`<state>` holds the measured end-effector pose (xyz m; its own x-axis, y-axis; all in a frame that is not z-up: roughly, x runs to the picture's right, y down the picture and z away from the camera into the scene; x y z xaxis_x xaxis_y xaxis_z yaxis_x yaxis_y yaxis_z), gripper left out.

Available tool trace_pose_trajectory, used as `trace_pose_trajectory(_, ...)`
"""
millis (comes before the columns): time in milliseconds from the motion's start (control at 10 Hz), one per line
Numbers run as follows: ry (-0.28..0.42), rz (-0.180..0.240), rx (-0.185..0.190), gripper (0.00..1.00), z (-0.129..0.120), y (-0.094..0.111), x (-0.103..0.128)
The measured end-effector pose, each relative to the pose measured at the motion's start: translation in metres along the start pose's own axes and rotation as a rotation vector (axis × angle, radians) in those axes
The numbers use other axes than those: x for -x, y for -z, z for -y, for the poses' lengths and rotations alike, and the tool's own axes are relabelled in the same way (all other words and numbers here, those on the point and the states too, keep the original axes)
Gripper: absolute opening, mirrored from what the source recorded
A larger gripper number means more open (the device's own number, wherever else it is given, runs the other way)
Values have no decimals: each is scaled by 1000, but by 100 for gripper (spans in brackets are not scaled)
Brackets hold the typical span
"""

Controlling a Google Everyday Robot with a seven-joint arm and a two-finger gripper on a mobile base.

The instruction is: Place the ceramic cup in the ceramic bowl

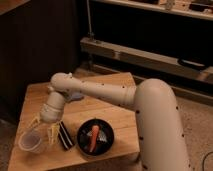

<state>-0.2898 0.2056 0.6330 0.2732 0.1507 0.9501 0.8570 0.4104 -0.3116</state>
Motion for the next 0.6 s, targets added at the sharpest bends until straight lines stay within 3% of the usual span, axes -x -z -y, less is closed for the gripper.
trace_pose_trajectory(400,42,-8,-1,80,-4,5,-8)
trace_pose_trajectory(600,62,-49,18,80,-13,4,-10)
